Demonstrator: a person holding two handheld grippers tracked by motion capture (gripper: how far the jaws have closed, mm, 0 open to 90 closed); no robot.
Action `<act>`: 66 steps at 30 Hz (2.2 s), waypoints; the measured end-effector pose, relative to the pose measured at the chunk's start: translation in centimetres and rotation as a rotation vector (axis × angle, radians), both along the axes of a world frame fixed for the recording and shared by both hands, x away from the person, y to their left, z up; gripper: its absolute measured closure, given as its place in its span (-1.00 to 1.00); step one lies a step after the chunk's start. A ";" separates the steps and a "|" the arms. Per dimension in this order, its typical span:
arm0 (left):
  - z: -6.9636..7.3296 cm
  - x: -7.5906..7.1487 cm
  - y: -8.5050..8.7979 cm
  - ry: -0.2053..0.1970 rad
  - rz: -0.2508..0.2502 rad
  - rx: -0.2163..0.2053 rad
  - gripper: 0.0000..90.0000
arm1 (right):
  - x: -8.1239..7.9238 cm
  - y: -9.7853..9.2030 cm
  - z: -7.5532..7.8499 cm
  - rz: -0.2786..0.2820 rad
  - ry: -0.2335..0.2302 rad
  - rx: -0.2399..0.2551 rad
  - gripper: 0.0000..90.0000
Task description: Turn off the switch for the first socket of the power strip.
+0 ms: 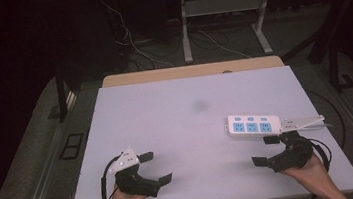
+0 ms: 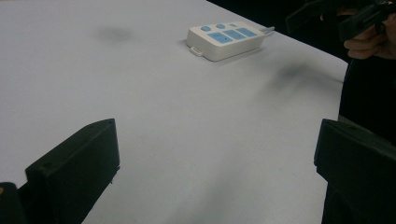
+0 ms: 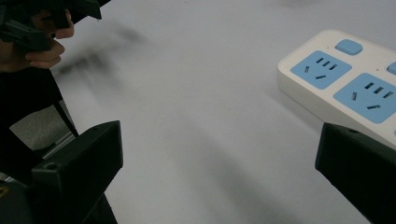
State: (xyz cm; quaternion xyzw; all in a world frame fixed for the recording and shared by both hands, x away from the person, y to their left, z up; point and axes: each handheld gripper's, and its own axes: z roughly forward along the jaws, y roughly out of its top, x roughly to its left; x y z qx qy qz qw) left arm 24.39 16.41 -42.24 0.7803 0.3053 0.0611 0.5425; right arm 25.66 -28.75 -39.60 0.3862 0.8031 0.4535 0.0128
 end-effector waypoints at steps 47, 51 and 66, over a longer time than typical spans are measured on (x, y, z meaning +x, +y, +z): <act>-0.2 0.1 -0.1 0.010 -0.001 0.002 -1.00 | 4.9 -2.5 3.6 0.004 0.017 -0.080 -0.89; -0.2 0.1 0.0 0.009 -0.001 0.001 -1.00 | 5.4 -2.6 3.7 -0.001 0.025 -0.092 -0.89; -0.2 0.2 -0.1 0.012 -0.001 0.010 -1.00 | 7.7 -3.5 4.0 -0.027 0.050 -0.146 -0.89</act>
